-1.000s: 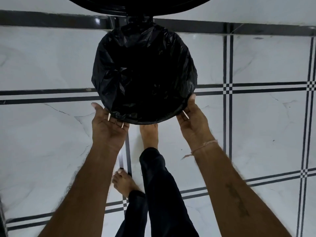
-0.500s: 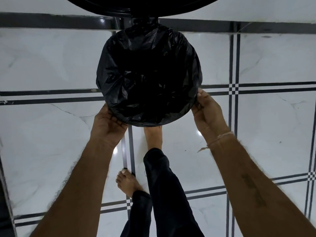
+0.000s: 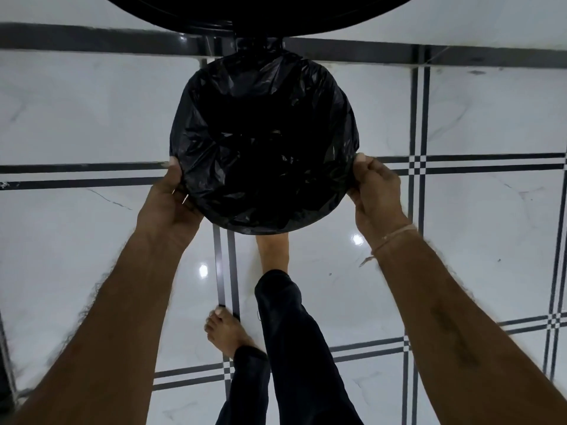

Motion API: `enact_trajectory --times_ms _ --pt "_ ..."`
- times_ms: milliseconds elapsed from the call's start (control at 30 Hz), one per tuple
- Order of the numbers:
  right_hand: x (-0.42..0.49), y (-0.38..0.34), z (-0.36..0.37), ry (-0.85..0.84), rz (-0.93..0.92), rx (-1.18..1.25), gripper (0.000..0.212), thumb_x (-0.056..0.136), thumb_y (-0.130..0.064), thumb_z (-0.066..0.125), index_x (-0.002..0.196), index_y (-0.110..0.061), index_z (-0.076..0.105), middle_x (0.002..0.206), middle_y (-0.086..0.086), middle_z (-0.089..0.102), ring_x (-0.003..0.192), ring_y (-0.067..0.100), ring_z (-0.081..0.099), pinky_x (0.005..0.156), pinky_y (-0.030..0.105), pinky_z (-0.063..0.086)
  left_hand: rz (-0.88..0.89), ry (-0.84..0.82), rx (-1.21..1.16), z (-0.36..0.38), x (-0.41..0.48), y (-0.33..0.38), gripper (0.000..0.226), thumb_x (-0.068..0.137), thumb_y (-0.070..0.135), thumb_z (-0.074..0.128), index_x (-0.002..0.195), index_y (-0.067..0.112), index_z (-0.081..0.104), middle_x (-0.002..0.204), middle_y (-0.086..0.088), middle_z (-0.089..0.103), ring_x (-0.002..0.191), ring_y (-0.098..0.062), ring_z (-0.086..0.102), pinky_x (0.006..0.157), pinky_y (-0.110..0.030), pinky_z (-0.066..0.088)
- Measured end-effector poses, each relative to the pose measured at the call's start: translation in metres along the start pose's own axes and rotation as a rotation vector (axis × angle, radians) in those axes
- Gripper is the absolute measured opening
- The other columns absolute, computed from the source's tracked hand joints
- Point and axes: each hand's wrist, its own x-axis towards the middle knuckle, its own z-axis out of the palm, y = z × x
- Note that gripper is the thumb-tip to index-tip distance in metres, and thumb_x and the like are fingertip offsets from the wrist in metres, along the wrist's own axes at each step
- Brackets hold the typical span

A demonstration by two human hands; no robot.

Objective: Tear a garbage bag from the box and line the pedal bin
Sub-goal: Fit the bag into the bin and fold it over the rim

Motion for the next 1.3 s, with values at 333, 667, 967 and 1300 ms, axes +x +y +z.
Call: enact_trajectory --times_ms 333,667,967,1300 --pt "0.015 -0.024 0.002 -0.048 0.322 -0.162 0.031 0.094 -0.050 0.069 0.087 -0.021 0.065 0.080 -0.007 0.060 0.079 0.012 0.054 0.076 0.028 0.044 -0.080 0.099 -0.065 0.001 0.001 0.002 0.017 0.096 0.007 0.064 0.086 0.012 0.076 0.082 0.000 0.075 0.090 -0.017 0.068 0.091 -0.034 0.061" --pt "0.039 -0.051 0.047 0.019 -0.147 -0.380 0.055 0.103 -0.050 0.053 0.059 -0.019 0.039 0.061 -0.002 0.038 0.060 0.018 0.041 0.061 0.028 0.040 0.233 0.099 0.458 0.041 0.022 0.035 0.033 0.106 0.044 0.046 0.095 0.019 0.064 0.086 0.007 0.066 0.076 -0.006 0.065 0.069 -0.022 0.055" --pt "0.058 -0.065 0.048 -0.208 -0.009 -0.364 0.030 0.101 -0.029 0.055 0.074 -0.017 0.060 0.046 -0.012 0.054 0.037 0.002 0.052 0.044 0.016 0.041 0.180 0.066 0.651 0.049 0.038 0.056 0.016 0.077 0.027 0.052 0.091 0.022 0.058 0.087 -0.003 0.057 0.079 -0.021 0.053 0.071 -0.037 0.045" --pt "0.083 -0.094 0.112 -0.315 -0.082 -0.383 0.029 0.091 -0.036 0.077 0.090 -0.007 0.073 0.082 0.011 0.074 0.064 0.024 0.072 0.070 0.035 0.064 0.128 -0.233 0.615 0.085 0.065 0.092 0.016 0.096 0.029 0.066 0.093 0.016 0.074 0.088 -0.002 0.075 0.079 -0.016 0.074 0.079 -0.032 0.062"
